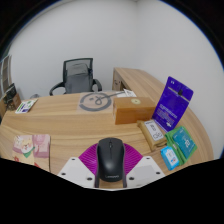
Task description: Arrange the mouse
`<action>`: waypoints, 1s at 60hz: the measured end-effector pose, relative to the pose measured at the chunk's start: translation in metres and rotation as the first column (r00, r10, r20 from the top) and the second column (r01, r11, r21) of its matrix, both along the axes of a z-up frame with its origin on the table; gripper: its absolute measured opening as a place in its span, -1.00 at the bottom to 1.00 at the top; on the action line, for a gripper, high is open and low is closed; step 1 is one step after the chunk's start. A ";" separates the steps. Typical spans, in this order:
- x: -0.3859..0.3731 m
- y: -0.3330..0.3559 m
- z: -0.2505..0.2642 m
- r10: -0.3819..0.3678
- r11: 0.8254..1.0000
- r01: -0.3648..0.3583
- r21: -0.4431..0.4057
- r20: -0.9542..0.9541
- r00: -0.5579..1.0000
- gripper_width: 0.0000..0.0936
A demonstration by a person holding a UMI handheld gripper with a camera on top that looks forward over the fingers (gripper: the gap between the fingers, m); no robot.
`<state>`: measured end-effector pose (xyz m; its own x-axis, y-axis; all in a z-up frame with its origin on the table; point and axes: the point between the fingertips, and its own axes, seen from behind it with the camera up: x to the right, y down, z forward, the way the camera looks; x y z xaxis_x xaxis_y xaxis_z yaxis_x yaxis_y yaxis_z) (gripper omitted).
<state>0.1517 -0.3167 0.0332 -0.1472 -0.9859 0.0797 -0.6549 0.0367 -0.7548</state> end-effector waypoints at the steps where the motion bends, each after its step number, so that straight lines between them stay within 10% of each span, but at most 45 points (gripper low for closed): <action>1: 0.002 0.001 0.010 0.001 1.000 -0.001 0.001 0.011 1.000 -0.34; 22: 0.035 0.125 0.175 0.144 0.983 -0.164 0.081 0.207 0.968 -0.34; 40: 0.006 0.285 0.087 0.320 0.934 -0.332 0.133 0.103 0.942 -0.34; 60: -0.024 0.321 -0.023 0.379 0.920 -0.376 0.112 -0.006 0.925 -0.34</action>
<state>0.1273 0.0044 0.0101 0.2381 -0.9708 -0.0304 -0.6564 -0.1377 -0.7418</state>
